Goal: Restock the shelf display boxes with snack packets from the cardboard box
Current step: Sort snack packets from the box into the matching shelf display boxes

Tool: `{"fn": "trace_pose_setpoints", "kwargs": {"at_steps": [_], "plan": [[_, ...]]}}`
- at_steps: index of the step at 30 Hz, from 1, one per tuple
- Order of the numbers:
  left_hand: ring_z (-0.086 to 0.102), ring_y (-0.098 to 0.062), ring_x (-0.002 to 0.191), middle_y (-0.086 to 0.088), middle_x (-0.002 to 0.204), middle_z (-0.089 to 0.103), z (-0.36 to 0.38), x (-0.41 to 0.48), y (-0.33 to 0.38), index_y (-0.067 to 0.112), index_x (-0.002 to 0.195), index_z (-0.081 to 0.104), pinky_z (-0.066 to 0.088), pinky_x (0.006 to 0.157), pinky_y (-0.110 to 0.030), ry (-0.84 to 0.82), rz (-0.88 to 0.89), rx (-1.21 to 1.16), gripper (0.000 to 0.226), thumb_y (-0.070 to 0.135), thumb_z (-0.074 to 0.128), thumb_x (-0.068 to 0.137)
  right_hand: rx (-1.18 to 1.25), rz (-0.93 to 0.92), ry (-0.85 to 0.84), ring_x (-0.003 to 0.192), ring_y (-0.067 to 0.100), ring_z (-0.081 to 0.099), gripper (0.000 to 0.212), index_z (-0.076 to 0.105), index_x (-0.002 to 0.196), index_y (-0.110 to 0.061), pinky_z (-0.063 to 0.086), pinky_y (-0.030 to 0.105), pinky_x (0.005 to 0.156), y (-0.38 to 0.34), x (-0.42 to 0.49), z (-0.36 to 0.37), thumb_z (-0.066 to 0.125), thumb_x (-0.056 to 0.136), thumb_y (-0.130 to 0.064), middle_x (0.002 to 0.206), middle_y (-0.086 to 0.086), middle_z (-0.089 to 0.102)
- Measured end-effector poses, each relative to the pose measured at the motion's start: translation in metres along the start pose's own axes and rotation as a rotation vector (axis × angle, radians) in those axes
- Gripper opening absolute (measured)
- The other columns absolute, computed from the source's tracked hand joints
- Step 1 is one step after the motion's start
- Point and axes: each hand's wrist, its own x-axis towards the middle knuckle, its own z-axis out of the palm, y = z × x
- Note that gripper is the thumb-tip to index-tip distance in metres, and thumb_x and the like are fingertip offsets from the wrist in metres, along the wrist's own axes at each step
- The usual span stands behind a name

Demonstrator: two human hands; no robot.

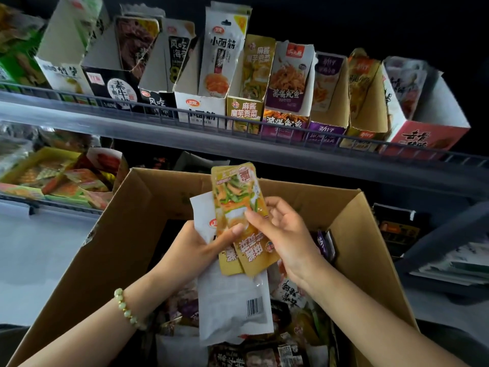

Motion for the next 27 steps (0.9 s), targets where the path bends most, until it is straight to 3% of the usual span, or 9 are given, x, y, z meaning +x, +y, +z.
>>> {"fn": "trace_pose_setpoints", "kwargs": {"at_steps": [2, 5, 8, 10, 13, 17, 22, 25, 27], "plan": [[0.073, -0.015, 0.087, 0.002, 0.093, 0.076, -0.002, 0.002, 0.001, 0.013, 0.098, 0.07, 0.057, 0.069, -0.021, 0.013, -0.041, -0.033, 0.029, 0.032, 0.061, 0.079, -0.003, -0.034, 0.055, 0.092, 0.025, 0.07, 0.033, 0.059, 0.099, -0.013, 0.053, 0.044, 0.079, -0.007, 0.004, -0.008, 0.073, 0.072, -0.025, 0.102, 0.01, 0.073], [0.073, -0.017, 0.086, -0.002, 0.093, 0.076, -0.007, 0.004, 0.003, 0.012, 0.099, 0.069, 0.058, 0.067, -0.022, 0.035, -0.112, -0.144, 0.028, 0.032, 0.058, 0.083, 0.093, -0.017, 0.162, 0.083, 0.021, 0.072, 0.033, 0.059, 0.104, -0.016, 0.058, 0.036, 0.066, -0.024, 0.012, -0.029, 0.071, 0.074, -0.022, 0.096, 0.006, 0.074], [0.073, -0.019, 0.086, -0.004, 0.094, 0.076, -0.01, 0.008, 0.0, 0.01, 0.099, 0.07, 0.06, 0.071, -0.025, 0.122, -0.116, -0.168, 0.035, 0.036, 0.062, 0.078, 0.161, 0.024, 0.109, 0.077, 0.016, 0.072, 0.038, 0.06, 0.108, -0.018, 0.056, 0.028, 0.059, -0.031, 0.012, -0.04, 0.067, 0.072, -0.027, 0.089, 0.002, 0.074], [0.073, -0.019, 0.086, -0.004, 0.093, 0.076, -0.011, 0.009, -0.003, 0.01, 0.098, 0.07, 0.06, 0.073, -0.027, 0.17, -0.094, -0.148, 0.036, 0.037, 0.063, 0.075, 0.151, 0.02, 0.067, 0.078, 0.015, 0.072, 0.04, 0.059, 0.109, -0.017, 0.057, 0.028, 0.06, -0.028, 0.009, -0.033, 0.067, 0.072, -0.03, 0.089, 0.001, 0.075], [0.073, -0.016, 0.085, 0.0, 0.09, 0.076, -0.006, 0.007, -0.003, 0.012, 0.094, 0.071, 0.059, 0.07, -0.024, 0.165, -0.006, -0.081, 0.03, 0.034, 0.065, 0.075, -0.014, -0.006, 0.046, 0.088, 0.02, 0.071, 0.04, 0.059, 0.105, -0.019, 0.058, 0.039, 0.074, -0.011, 0.003, -0.012, 0.069, 0.07, -0.035, 0.097, 0.001, 0.074], [0.072, -0.006, 0.082, 0.012, 0.089, 0.075, -0.004, 0.004, -0.005, 0.019, 0.093, 0.071, 0.054, 0.065, -0.015, 0.11, 0.134, 0.075, 0.021, 0.03, 0.067, 0.075, -0.025, -0.004, 0.004, 0.092, 0.017, 0.071, 0.038, 0.061, 0.106, -0.016, 0.058, 0.028, 0.076, 0.002, -0.002, 0.004, 0.07, 0.072, -0.03, 0.099, 0.001, 0.074], [0.071, -0.004, 0.068, 0.014, 0.073, 0.074, -0.01, 0.008, -0.007, 0.022, 0.08, 0.071, 0.051, 0.055, -0.014, 0.127, 0.13, 0.21, 0.018, 0.038, 0.067, 0.073, 0.009, 0.036, 0.008, 0.092, 0.021, 0.071, 0.025, 0.066, 0.106, -0.017, 0.058, 0.031, 0.076, 0.009, -0.003, 0.005, 0.068, 0.081, -0.021, 0.1, 0.005, 0.074], [0.065, -0.025, 0.055, -0.003, 0.06, 0.069, -0.011, 0.011, -0.007, 0.002, 0.064, 0.062, 0.044, 0.051, -0.028, 0.15, 0.069, 0.199, 0.05, 0.048, 0.054, 0.082, 0.08, 0.07, 0.069, 0.093, 0.022, 0.071, 0.023, 0.066, 0.107, -0.016, 0.058, 0.034, 0.076, 0.008, 0.003, 0.001, 0.066, 0.084, -0.016, 0.102, 0.007, 0.074], [0.067, -0.037, 0.065, -0.018, 0.07, 0.071, -0.012, 0.012, -0.006, -0.009, 0.074, 0.063, 0.049, 0.053, -0.04, 0.159, 0.017, 0.169, 0.061, 0.048, 0.047, 0.088, 0.132, 0.118, 0.078, 0.091, 0.021, 0.071, 0.029, 0.065, 0.109, -0.016, 0.058, 0.035, 0.073, 0.005, 0.007, -0.004, 0.067, 0.081, -0.02, 0.101, 0.007, 0.074]]}}
